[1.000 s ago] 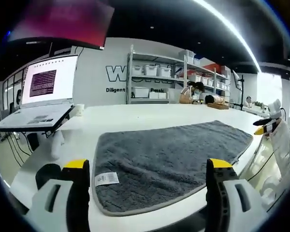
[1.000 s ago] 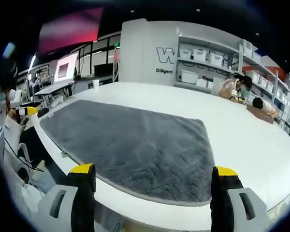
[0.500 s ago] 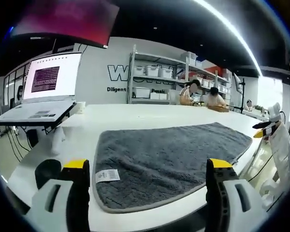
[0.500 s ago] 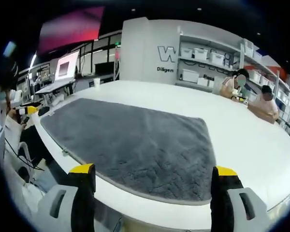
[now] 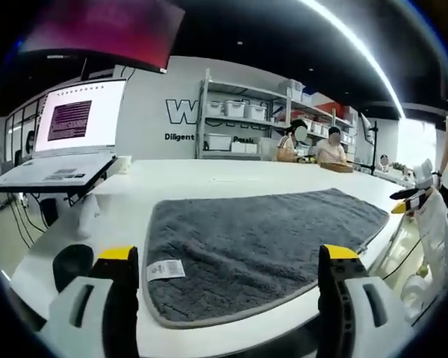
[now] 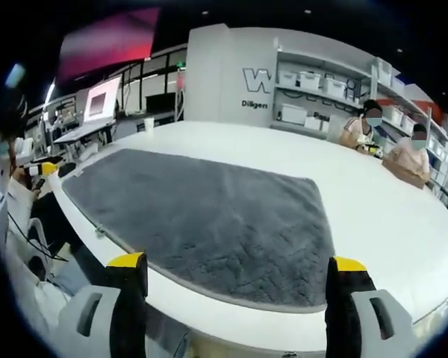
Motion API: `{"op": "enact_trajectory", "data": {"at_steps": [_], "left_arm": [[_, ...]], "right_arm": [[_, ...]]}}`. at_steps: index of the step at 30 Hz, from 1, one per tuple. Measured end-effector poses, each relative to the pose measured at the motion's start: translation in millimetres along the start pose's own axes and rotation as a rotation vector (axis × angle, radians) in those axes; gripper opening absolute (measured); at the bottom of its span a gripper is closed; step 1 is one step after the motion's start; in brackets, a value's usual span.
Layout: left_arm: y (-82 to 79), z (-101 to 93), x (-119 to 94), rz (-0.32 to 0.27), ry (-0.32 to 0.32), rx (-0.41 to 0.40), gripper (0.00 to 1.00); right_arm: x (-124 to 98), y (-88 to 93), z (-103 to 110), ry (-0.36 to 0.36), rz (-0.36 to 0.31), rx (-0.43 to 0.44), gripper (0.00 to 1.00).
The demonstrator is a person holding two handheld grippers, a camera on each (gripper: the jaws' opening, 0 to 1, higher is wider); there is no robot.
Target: Open the folded towel by lifting each exposed corner and separating the folded layers until the towel lies flat within the target outline without major curled edges
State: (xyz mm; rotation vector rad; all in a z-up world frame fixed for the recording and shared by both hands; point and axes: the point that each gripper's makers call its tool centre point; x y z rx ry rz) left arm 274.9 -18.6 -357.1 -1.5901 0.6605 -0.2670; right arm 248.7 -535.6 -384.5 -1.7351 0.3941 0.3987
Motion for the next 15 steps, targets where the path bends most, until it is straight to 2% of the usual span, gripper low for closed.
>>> {"op": "enact_trajectory", "data": {"at_steps": [15], "left_arm": [[3.7,-0.3,12,0.013,0.013,-0.008,0.99]], "right_arm": [[10,1.2,3,-0.006,0.011,0.001,0.99]]}}
Point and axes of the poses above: the point that each gripper's makers call its tool centre point, and the gripper's own axes: x roughly forward along the fingers, z roughly to its left, y roughly out of its underside, and after that the axes turned 15 degrees about y, right-handed
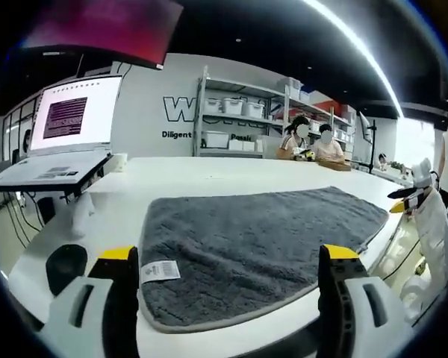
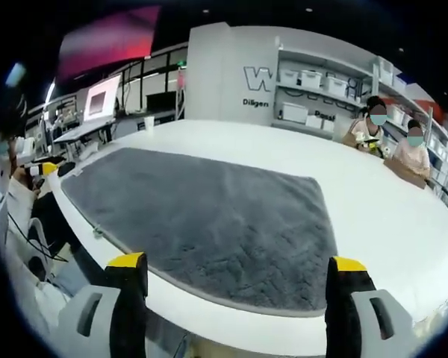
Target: Open the folded towel by lifting each exposed corner and separating the folded layers until the towel lies flat within the target outline without major curled edges
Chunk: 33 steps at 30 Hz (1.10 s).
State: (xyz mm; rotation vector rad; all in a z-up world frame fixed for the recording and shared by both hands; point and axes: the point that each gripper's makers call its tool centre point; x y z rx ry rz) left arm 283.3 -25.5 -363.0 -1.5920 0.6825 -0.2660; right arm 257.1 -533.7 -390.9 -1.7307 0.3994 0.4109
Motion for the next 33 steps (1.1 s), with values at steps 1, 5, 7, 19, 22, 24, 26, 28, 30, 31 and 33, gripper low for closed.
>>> {"op": "enact_trajectory", "data": {"at_steps": [1,5,7,19,22,24,26,28,30,31,33], "left_arm": [[1.2,0.9,2,-0.001,0.0,-0.003,0.99],[6.1,0.3,9,0.005,0.009,-0.017,0.99],[7.1,1.6,13,-0.001,0.006,-0.03,0.99],[6.2,9.3,33,-0.054,-0.034,-0.039,0.99],[19.3,8.4,42,0.006,-0.042,-0.009,0.99],[26.1,4.6,49,0.02,-0.038,-0.003,0.99],[30.3,3.1,54,0.022,-0.032,-0.011,0.99],[33.7,3.5,57,0.024,-0.035,-0.022,0.99],[36.3,4.2,58,0.033,-0.041,-0.015,0.99],[37.7,6.4,59,0.039,-0.054,-0.008,0.99],[39.4,10.3,59,0.046,-0.074,0.003,0.99]], "right_arm": [[2,0.0,0,-0.001,0.001,0.003,0.99],[8,-3.0,5,-0.006,-0.011,-0.013,0.99],[11,-3.8,8,-0.011,-0.007,-0.014,0.99],[35,-9.3,25,-0.021,-0.04,0.002,0.99],[41,-6.5,29,-0.028,-0.029,0.005,0.99],[46,-4.1,32,-0.041,-0.021,0.015,0.99],[49,-2.7,33,-0.038,-0.017,0.018,0.99],[51,-2.1,32,-0.027,-0.018,0.014,0.99],[53,-1.6,32,-0.02,-0.013,0.013,0.99],[53,-1.8,31,-0.019,-0.015,0.014,0.99],[55,-1.8,31,-0.017,-0.014,0.025,0.99]]}}
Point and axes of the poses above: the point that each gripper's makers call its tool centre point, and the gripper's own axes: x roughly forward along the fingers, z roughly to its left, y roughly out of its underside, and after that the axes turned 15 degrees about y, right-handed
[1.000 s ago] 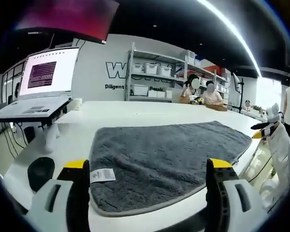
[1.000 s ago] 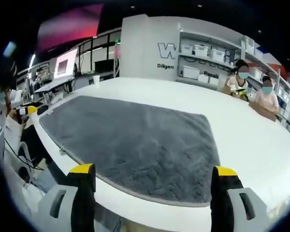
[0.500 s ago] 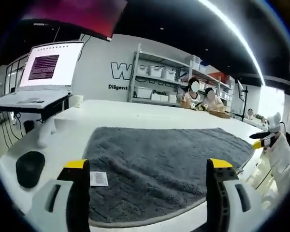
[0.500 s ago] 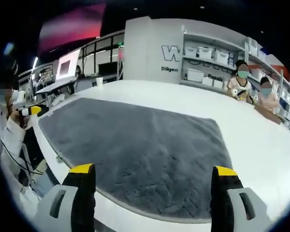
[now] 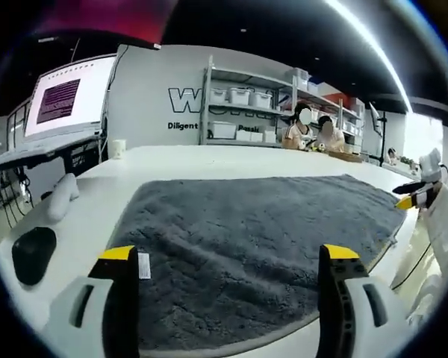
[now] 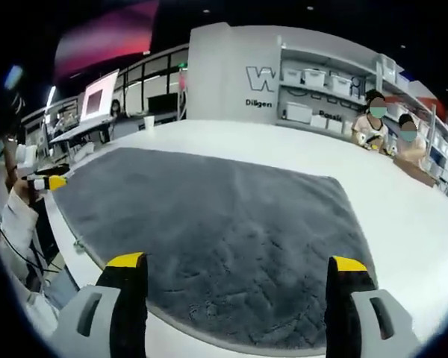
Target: Open the folded towel by lifting each exposed corner and separating the folded layers until the towel lies flat within the target outline without major curled edges
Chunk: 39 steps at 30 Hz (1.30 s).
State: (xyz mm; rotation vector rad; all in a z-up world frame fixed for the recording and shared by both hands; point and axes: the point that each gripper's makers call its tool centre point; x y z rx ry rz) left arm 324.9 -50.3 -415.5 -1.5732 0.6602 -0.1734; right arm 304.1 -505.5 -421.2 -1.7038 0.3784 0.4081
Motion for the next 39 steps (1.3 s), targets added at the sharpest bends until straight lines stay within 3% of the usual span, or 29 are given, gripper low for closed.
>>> {"op": "enact_trajectory", "data": {"at_steps": [10,22,39], "left_arm": [[19.2,3.4,3,0.062,-0.01,-0.016,0.99],[23.4,7.6,4,0.084,-0.047,0.022,0.97],[24.0,8.7,1,0.109,-0.013,0.031,0.96]], "right_arm": [[5,12.8,6,-0.006,0.039,-0.005,0.99],[9,27.1,7,-0.002,0.091,-0.009,0.99],[4,28.0,9,-0.038,0.07,-0.007,0.99]]}}
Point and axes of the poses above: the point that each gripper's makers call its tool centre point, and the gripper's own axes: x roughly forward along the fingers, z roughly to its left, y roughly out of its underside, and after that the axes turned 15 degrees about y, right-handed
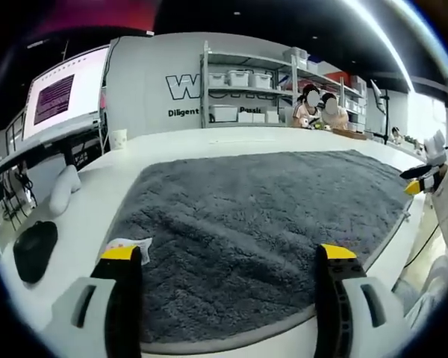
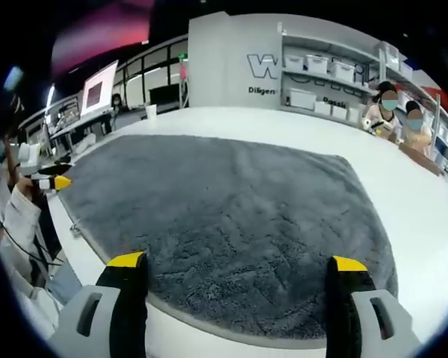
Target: Open the folded towel by lifting each exposed corner and separating the folded layers until the towel lies flat within the target outline without major curled edges
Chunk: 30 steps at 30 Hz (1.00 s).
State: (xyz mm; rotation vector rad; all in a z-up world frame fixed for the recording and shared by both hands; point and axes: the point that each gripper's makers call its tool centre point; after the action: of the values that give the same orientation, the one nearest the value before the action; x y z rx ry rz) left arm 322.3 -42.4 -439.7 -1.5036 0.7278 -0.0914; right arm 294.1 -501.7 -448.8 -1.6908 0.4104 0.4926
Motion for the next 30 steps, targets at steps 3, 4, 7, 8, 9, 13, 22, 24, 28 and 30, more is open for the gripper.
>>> {"op": "enact_trajectory", "data": {"at_steps": [3,4,7,8,9,13,22,24,28,30], "left_arm": [[0.3,0.0,-0.7,0.0,0.005,0.0,0.95],[0.3,0.3,-1.1,-0.002,0.006,-0.001,0.95],[0.4,0.6,-1.9,-0.007,0.013,0.001,0.95],[0.4,0.6,-2.0,-0.008,0.014,0.001,0.94],[0.5,0.7,-2.4,-0.01,0.017,0.002,0.94],[0.8,1.5,-4.2,-0.013,0.026,0.003,0.93],[2.3,2.0,-6.4,-0.006,0.037,0.005,0.91],[2.4,2.3,-6.9,-0.006,0.038,0.006,0.91],[2.7,3.0,-8.1,-0.003,0.04,0.008,0.91],[2.7,3.1,-8.3,-0.003,0.041,0.008,0.91]], "right_arm": [[-1.2,0.5,0.0,-0.004,-0.008,0.0,0.99],[-1.6,0.7,-0.1,-0.006,-0.01,-0.001,0.99],[-2.9,1.3,-0.4,-0.012,-0.016,-0.002,0.99],[-3.2,1.4,-0.4,-0.013,-0.017,-0.003,0.99],[-3.4,1.5,-0.5,-0.015,-0.019,-0.002,0.99],[-4.1,1.9,-0.8,-0.018,-0.027,-0.003,0.99],[-7.3,4.7,-1.9,-0.02,-0.035,-0.003,0.99],[-7.7,5.1,-1.9,-0.019,-0.037,-0.002,0.99],[-8.8,5.8,-1.5,-0.019,-0.037,-0.002,0.99],[-9.1,6.1,-1.5,-0.019,-0.037,-0.003,0.99]]}}
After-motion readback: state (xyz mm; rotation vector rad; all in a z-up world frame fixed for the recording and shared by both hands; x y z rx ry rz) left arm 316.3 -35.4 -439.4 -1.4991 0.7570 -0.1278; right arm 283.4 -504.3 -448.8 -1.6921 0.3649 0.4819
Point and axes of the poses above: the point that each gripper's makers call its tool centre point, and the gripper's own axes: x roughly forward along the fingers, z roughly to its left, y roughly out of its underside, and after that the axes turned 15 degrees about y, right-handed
